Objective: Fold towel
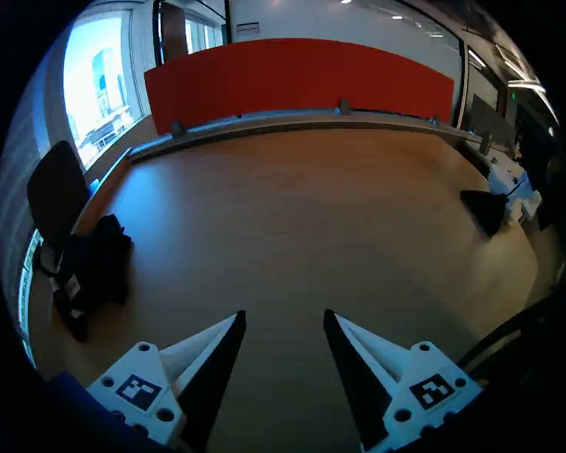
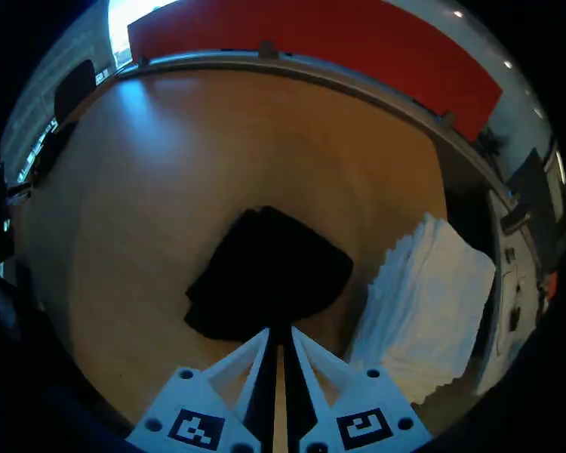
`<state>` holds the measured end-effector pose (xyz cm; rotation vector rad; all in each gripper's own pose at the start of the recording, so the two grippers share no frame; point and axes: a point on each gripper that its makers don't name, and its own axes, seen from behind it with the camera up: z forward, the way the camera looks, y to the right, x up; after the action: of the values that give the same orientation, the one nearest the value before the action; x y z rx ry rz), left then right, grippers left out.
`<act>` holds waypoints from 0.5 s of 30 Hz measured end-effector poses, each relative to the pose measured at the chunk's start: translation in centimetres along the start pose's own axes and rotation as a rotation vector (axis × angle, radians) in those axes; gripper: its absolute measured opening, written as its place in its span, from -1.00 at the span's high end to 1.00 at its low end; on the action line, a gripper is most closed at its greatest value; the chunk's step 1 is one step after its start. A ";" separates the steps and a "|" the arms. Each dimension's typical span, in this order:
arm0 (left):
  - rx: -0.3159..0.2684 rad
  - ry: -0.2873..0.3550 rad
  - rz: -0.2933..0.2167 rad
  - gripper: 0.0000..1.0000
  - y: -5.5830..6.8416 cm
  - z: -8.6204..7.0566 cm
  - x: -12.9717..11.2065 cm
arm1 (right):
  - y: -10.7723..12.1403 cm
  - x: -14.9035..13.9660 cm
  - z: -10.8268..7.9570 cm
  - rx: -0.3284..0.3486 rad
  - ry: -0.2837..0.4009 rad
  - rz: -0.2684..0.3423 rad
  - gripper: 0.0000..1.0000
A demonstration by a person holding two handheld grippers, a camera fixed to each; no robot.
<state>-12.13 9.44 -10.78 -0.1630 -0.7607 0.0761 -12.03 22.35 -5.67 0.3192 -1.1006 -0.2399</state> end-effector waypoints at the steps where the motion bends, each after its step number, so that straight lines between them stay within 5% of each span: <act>1: 0.000 0.000 0.000 -0.51 0.0 0.0 0.0 | 0.0 -0.2 0.1 0.000 -0.003 0.002 0.91; 15: 0.003 -0.005 0.001 -0.51 0.0 -0.2 -0.3 | 0.9 -3.7 1.6 -0.041 -0.067 0.066 0.91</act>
<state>-12.19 9.38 -11.09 -0.1602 -0.7650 0.0783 -15.01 24.27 -7.76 0.2396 -1.1690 -0.2157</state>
